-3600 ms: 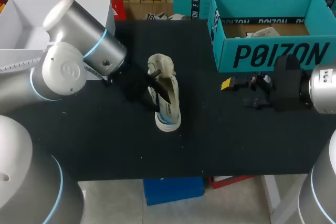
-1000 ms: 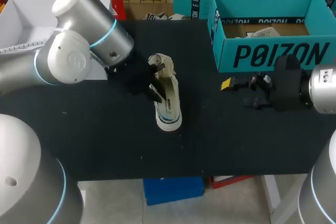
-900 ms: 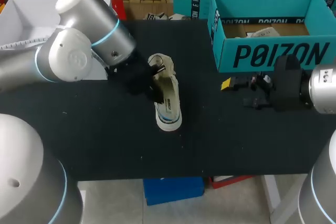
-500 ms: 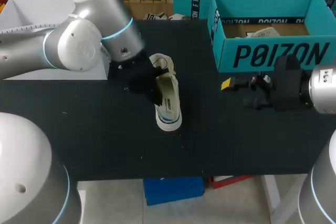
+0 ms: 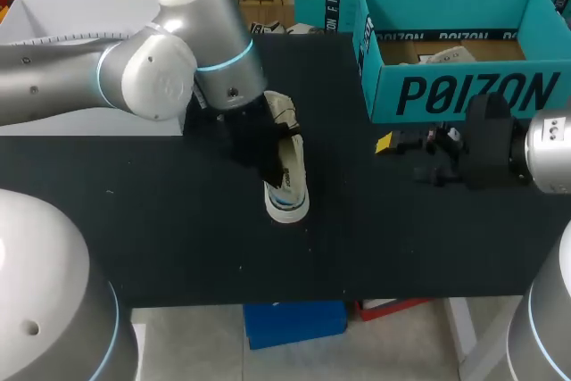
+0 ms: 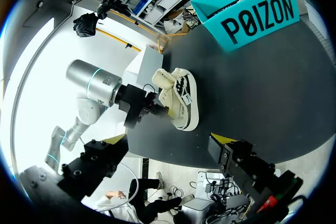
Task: Take the shoe out of the shoebox, open the shoe tongue, remove and reinsert the insole, then place the shoe into the shoebox
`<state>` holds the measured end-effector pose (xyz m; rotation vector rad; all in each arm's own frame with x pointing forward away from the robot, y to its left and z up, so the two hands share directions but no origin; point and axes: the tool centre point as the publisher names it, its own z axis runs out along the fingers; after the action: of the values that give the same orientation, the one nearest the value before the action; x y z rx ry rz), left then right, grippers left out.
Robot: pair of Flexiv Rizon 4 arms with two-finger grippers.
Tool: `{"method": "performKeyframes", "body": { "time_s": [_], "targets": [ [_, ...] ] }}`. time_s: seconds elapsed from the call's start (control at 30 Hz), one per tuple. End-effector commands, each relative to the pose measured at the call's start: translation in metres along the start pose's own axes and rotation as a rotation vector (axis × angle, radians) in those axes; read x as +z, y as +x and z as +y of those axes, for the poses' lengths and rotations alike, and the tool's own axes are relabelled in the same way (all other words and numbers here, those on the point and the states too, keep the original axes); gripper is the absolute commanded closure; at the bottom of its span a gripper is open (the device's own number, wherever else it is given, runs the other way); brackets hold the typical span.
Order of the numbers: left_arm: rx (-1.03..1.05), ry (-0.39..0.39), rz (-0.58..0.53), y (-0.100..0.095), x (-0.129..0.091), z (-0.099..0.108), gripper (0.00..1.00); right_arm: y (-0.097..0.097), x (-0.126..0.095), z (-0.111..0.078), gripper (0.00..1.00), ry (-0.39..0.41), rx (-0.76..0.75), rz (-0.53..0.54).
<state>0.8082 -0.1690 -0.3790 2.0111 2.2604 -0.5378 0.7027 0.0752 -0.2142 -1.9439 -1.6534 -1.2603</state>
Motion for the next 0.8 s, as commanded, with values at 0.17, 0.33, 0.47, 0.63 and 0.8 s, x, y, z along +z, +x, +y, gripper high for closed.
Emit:
{"method": "performKeyframes", "body": {
  "time_s": [0.17, 0.33, 0.47, 0.63, 0.8],
  "targets": [
    [0.002, 0.003, 0.031, -0.004, 0.015, 0.007, 1.00, 0.001, 0.000, 0.000, 0.00, 0.001, 0.000, -0.001],
    [0.002, 0.016, 0.041, -0.005, 0.021, 0.008, 1.00, 0.001, 0.000, 0.000, 0.00, 0.001, 0.000, -0.001],
    [-0.003, 0.026, 0.048, -0.004, 0.027, 0.010, 1.00, 0.001, 0.000, 0.000, 0.00, 0.001, 0.000, -0.001],
    [-0.002, 0.038, 0.062, -0.005, 0.034, 0.011, 1.00, 0.001, 0.000, 0.000, 0.00, 0.001, 0.000, -0.001],
    [0.000, 0.043, 0.071, -0.004, 0.038, 0.012, 1.00, 0.001, 0.000, 0.000, 0.00, 0.001, 0.000, -0.001]
  ]
}}
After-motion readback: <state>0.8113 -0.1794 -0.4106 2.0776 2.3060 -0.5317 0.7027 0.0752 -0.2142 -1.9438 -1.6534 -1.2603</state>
